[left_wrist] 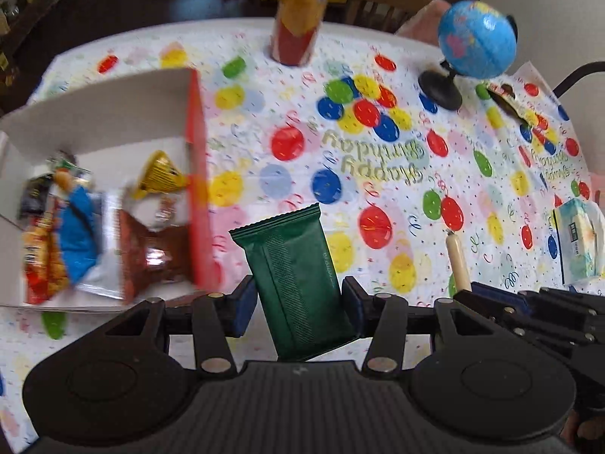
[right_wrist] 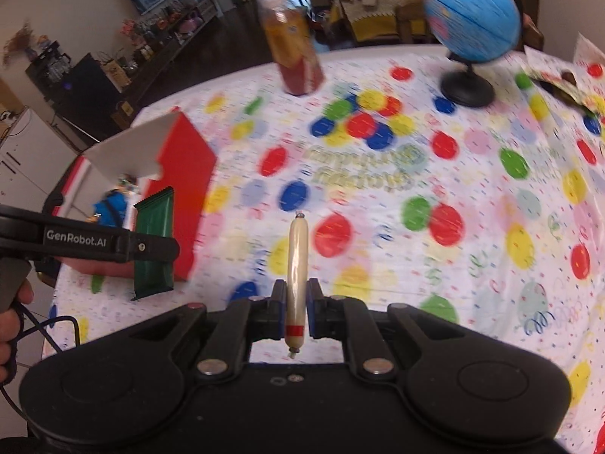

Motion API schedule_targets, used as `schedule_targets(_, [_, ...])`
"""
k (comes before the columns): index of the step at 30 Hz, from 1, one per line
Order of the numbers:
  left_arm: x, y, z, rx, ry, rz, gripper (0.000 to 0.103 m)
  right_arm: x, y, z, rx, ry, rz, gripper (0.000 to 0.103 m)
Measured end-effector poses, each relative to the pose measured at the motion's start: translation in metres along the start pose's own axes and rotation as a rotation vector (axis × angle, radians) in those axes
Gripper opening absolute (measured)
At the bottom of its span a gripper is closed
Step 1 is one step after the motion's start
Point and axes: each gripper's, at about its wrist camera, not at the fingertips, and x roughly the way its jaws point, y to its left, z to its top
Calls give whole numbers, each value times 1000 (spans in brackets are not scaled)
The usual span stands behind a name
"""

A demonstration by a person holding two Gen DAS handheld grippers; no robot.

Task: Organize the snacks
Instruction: 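Carry the green bag and wooden stick snack with both tools over the box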

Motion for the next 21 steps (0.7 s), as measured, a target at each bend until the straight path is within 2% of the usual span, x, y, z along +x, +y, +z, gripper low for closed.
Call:
schedule_targets(11, [-65, 90, -3, -56, -93, 31, 49, 5, 101, 29, -80, -46, 73, 9])
schedule_targets(21, [-91, 176, 1, -93, -136, 108, 49, 42, 181, 52, -142, -38, 103, 9])
